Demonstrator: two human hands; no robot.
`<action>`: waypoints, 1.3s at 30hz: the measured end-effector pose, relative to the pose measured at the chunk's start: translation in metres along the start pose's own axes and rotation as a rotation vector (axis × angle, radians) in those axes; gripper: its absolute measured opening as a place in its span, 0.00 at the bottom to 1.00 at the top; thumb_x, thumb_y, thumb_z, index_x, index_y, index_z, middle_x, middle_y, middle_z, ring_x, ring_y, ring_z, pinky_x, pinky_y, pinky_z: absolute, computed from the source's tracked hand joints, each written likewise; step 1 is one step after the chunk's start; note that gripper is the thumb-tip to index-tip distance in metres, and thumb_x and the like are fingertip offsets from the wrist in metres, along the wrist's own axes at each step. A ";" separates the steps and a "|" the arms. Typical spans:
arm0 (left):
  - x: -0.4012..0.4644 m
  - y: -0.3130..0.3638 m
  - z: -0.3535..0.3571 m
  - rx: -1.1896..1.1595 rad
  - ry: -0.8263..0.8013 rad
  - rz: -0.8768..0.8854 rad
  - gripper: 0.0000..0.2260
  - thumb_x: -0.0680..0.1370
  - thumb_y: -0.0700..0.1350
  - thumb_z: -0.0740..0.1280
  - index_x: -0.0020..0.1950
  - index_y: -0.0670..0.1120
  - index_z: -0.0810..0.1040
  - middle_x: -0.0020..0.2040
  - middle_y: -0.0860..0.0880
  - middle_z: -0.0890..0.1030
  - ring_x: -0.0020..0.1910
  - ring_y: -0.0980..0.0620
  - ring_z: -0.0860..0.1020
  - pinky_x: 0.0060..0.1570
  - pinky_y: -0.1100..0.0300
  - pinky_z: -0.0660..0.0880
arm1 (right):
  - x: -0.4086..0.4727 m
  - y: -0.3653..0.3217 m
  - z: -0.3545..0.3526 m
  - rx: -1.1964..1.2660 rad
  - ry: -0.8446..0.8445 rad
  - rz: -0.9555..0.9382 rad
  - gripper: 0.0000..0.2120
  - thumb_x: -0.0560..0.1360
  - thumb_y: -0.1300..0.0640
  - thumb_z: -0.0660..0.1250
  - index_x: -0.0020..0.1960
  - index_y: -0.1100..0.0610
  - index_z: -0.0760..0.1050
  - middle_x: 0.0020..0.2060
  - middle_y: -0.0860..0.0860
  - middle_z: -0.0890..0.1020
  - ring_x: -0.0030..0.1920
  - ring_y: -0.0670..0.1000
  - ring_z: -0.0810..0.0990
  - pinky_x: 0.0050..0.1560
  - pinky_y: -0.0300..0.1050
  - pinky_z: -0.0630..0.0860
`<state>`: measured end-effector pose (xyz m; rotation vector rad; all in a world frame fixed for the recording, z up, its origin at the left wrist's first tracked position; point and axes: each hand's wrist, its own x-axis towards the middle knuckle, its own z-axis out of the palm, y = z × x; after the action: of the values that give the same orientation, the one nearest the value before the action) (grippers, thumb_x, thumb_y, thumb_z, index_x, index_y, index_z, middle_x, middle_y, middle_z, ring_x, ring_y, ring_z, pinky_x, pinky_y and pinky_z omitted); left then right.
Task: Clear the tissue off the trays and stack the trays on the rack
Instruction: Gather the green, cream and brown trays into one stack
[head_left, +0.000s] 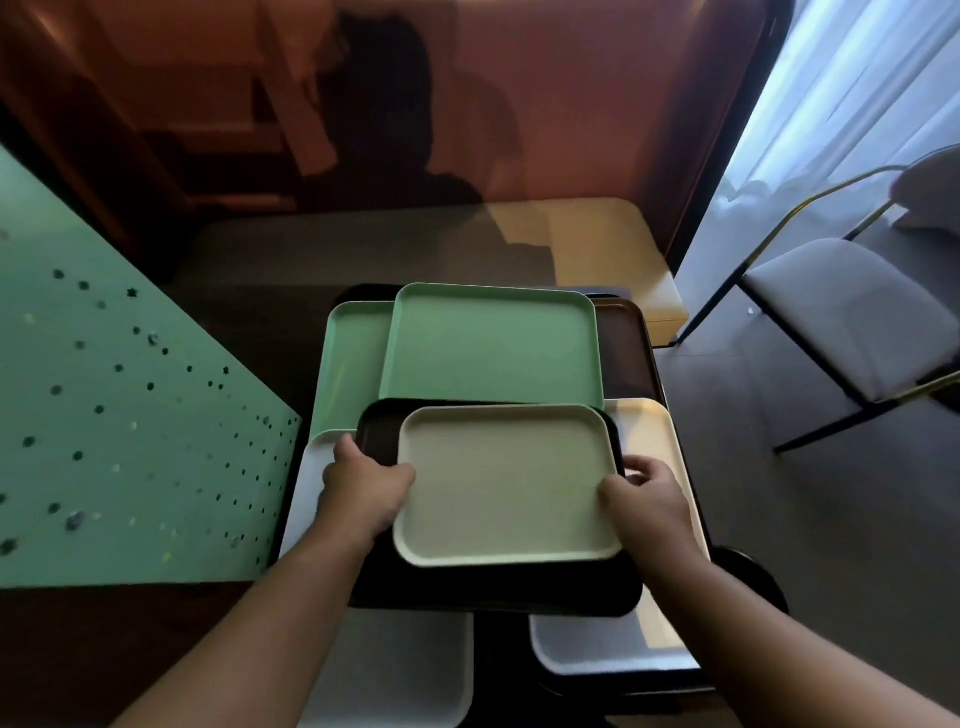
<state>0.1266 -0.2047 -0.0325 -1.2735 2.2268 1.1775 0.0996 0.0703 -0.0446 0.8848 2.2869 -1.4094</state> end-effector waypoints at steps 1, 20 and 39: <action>0.005 0.007 -0.004 -0.029 0.017 0.006 0.36 0.70 0.49 0.68 0.76 0.43 0.61 0.65 0.39 0.76 0.59 0.37 0.77 0.56 0.46 0.77 | 0.005 -0.010 0.000 0.008 0.001 -0.026 0.16 0.73 0.61 0.67 0.61 0.53 0.76 0.46 0.50 0.83 0.45 0.53 0.83 0.45 0.47 0.78; 0.118 0.122 0.010 -0.153 0.031 0.285 0.26 0.72 0.46 0.65 0.72 0.47 0.74 0.57 0.50 0.83 0.53 0.48 0.80 0.53 0.56 0.76 | 0.141 -0.117 0.044 -0.162 0.042 -0.194 0.25 0.73 0.59 0.65 0.70 0.51 0.74 0.61 0.53 0.80 0.58 0.56 0.79 0.60 0.56 0.80; 0.102 0.096 0.015 -0.266 0.106 0.154 0.25 0.66 0.53 0.64 0.62 0.48 0.79 0.55 0.47 0.84 0.51 0.44 0.82 0.54 0.45 0.81 | 0.112 -0.114 0.046 0.022 -0.096 -0.089 0.10 0.72 0.59 0.64 0.50 0.50 0.79 0.47 0.50 0.85 0.50 0.57 0.83 0.55 0.59 0.83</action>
<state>-0.0104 -0.2254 -0.0563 -1.3071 2.3396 1.5408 -0.0622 0.0304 -0.0496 0.7131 2.2687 -1.4835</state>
